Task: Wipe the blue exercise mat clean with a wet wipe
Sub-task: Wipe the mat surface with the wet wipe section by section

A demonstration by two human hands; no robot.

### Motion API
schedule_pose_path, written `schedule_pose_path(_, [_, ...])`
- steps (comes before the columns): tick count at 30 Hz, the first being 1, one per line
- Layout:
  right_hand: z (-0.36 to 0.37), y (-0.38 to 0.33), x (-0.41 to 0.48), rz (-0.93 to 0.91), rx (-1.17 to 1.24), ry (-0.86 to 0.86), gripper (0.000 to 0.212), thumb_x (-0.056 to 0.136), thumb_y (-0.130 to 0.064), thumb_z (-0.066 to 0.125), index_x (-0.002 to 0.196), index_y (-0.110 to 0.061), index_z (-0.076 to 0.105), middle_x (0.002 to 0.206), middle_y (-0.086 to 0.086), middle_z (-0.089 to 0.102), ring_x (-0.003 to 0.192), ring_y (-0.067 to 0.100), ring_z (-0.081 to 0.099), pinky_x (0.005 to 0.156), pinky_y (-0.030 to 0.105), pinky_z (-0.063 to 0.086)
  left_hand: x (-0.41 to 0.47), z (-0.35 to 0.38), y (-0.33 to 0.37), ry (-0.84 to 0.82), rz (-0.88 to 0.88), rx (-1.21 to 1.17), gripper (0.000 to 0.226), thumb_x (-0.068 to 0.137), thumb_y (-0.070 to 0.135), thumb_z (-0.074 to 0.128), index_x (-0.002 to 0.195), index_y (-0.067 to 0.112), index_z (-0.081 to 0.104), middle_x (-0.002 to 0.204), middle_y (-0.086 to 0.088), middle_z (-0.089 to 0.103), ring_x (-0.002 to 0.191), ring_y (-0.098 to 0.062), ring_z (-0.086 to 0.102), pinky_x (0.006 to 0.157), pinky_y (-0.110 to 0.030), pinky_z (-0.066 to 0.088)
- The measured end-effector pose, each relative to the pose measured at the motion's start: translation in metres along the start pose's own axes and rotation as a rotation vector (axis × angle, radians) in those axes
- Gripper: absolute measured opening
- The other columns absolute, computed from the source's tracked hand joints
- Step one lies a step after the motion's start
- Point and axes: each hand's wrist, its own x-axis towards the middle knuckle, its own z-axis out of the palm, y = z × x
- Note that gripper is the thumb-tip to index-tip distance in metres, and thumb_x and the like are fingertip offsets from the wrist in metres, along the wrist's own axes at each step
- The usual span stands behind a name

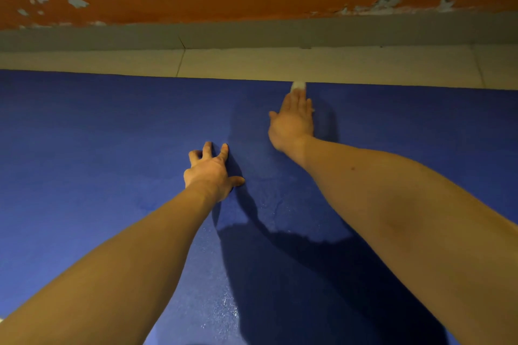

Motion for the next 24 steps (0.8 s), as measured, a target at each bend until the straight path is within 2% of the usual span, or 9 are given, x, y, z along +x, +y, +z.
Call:
schedule_pose_path(3, [0.020, -0.036, -0.028, -0.286, -0.039, 0.004, 0.073, 0.110, -0.040, 0.028, 0.159, 0.005, 0.000, 0.168, 0.021, -0.014, 0.155, 0.036, -0.015, 0.127, 0.050, 0.005, 0.000, 0.001, 0.000, 0.001, 0.002, 0.002, 0.101, 0.084, 0.069, 0.062, 0.159, 0.037, 0.002, 0.164, 0.005, -0.001, 0.146, -0.030, 0.009, 0.079, -0.041, 0.044])
schedule_pose_path(6, [0.029, -0.048, -0.048, -0.464, -0.075, -0.076, 0.066, 0.111, -0.038, 0.024, 0.161, -0.003, -0.001, 0.169, 0.012, -0.018, 0.156, 0.027, -0.017, 0.128, 0.044, -0.001, -0.001, 0.001, 0.000, 0.004, 0.002, -0.001, 0.101, 0.085, 0.070, 0.061, 0.159, 0.038, 0.001, 0.165, 0.005, -0.002, 0.147, -0.030, 0.008, 0.088, -0.044, 0.046])
schedule_pose_path(9, [0.018, -0.025, -0.044, -0.376, -0.087, -0.042, 0.063, 0.112, -0.038, 0.022, 0.163, -0.007, 0.004, 0.170, 0.008, -0.012, 0.157, 0.025, -0.011, 0.128, 0.041, -0.004, -0.003, 0.000, -0.001, -0.006, 0.002, -0.029, 0.099, 0.086, 0.068, 0.061, 0.159, 0.039, 0.002, 0.166, 0.006, -0.003, 0.148, -0.029, 0.006, 0.095, -0.046, 0.045])
schedule_pose_path(14, [0.000, 0.038, -0.038, -0.167, -0.162, -0.031, 0.064, 0.111, -0.040, 0.014, 0.162, -0.005, -0.002, 0.170, 0.012, -0.012, 0.157, 0.027, -0.012, 0.127, 0.044, -0.005, -0.003, -0.001, -0.001, -0.008, 0.000, -0.010, 0.100, 0.086, 0.069, 0.060, 0.159, 0.039, 0.000, 0.166, 0.006, -0.004, 0.148, -0.030, 0.006, 0.092, -0.046, 0.046])
schedule_pose_path(18, [0.005, 0.027, -0.043, -0.029, -0.023, -0.022, 0.067, 0.111, -0.042, 0.017, 0.161, -0.001, -0.001, 0.170, 0.014, -0.010, 0.157, 0.030, -0.011, 0.128, 0.045, -0.004, -0.002, 0.000, 0.000, -0.004, -0.002, -0.010, 0.100, 0.085, 0.069, 0.060, 0.159, 0.039, 0.000, 0.166, 0.006, -0.003, 0.148, -0.031, 0.006, 0.094, -0.047, 0.046])
schedule_pose_path(20, [0.015, 0.001, -0.055, -0.028, 0.006, -0.006, 0.069, 0.110, -0.042, 0.020, 0.160, 0.001, 0.000, 0.169, 0.017, -0.012, 0.156, 0.033, -0.013, 0.127, 0.047, -0.005, -0.001, 0.001, 0.000, -0.002, -0.008, -0.013, 0.100, 0.086, 0.069, 0.060, 0.159, 0.039, -0.001, 0.166, 0.006, -0.004, 0.148, -0.031, 0.006, 0.096, -0.047, 0.045])
schedule_pose_path(24, [0.035, -0.041, -0.086, -0.238, -0.015, -0.052, 0.068, 0.111, -0.039, 0.022, 0.160, -0.001, -0.006, 0.166, 0.016, -0.025, 0.154, 0.031, -0.024, 0.127, 0.047, -0.005, 0.000, 0.003, 0.000, -0.006, -0.009, -0.007, 0.099, 0.086, 0.072, 0.056, 0.158, 0.041, -0.003, 0.166, 0.008, -0.006, 0.149, -0.029, 0.005, 0.098, -0.048, 0.044])
